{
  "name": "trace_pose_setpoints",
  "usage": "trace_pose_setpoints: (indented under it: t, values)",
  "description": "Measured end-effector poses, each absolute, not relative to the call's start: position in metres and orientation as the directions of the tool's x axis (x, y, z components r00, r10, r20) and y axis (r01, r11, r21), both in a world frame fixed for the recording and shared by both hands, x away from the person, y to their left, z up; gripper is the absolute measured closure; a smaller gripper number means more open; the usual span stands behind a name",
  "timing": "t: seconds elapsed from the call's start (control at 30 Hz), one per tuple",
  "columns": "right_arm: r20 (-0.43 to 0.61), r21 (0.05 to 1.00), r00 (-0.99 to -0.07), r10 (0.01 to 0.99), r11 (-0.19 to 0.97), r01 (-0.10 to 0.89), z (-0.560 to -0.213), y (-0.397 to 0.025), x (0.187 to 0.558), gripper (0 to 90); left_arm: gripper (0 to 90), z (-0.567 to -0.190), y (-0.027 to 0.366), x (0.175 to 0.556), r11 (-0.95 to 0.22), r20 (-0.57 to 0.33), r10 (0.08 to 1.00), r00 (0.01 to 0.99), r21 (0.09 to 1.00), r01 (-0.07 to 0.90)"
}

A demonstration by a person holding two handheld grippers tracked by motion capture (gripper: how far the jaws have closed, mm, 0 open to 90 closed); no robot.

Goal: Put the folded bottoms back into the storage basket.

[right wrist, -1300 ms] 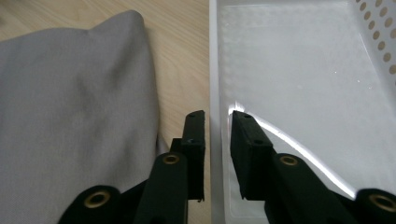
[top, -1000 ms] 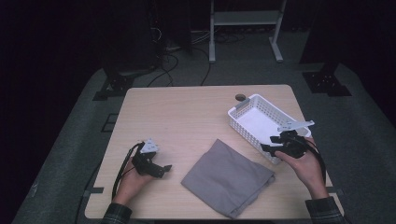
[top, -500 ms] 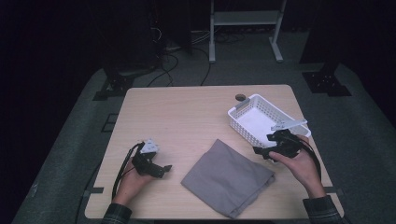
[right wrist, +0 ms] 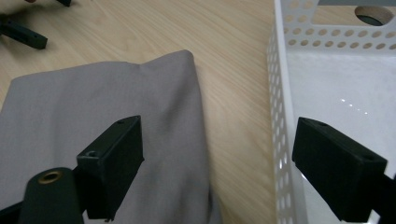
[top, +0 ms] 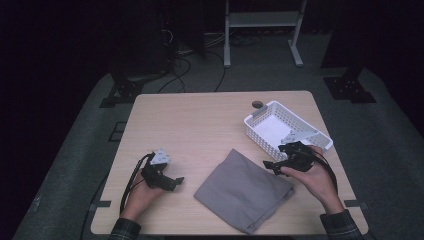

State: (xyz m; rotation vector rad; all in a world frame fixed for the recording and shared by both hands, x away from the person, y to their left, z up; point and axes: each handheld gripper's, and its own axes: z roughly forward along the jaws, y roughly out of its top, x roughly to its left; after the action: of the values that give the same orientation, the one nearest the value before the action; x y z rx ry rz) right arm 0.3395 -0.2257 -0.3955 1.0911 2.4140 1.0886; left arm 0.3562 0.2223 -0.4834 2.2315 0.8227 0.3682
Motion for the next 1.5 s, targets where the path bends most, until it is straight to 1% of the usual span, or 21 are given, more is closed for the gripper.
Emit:
trace_pose_setpoints:
  t: [0.23, 0.57, 0.67, 0.93, 1.27, 1.5]
  values:
    - [0.058, 0.73, -0.701, 0.711, 0.449, 0.515, -0.398, -0.215, 0.337, 15.0, 0.0, -0.483, 0.222, 0.356, -0.539, 0.018, 0.653, 0.757, 0.713, 0.448]
    - [0.067, 0.707, -0.735, 0.675, 0.488, 0.512, -0.411, -0.196, 0.336, 12.1, 0.0, -0.483, 0.222, 0.356, -0.537, 0.016, 0.653, 0.757, 0.715, 0.448]
    - [0.07, 0.692, -0.741, 0.667, 0.502, 0.518, -0.415, -0.192, 0.335, 10.0, 0.0, -0.483, 0.222, 0.356, -0.537, 0.016, 0.653, 0.757, 0.715, 0.449]
    - [0.08, 0.685, -0.764, 0.64, 0.522, 0.509, -0.424, -0.183, 0.334, 10.0, 0.0, -0.483, 0.222, 0.356, -0.538, 0.017, 0.653, 0.757, 0.715, 0.447]
    - [0.108, 0.656, -0.779, 0.618, 0.544, 0.523, -0.437, -0.168, 0.33, 10.0, 0.0, -0.483, 0.222, 0.356, -0.539, 0.017, 0.651, 0.759, 0.714, 0.446]
    - [0.11, 0.638, -0.787, 0.607, 0.564, 0.524, -0.448, -0.159, 0.327, 9.9, 0.0, -0.483, 0.222, 0.356, -0.541, 0.018, 0.649, 0.76, 0.714, 0.445]
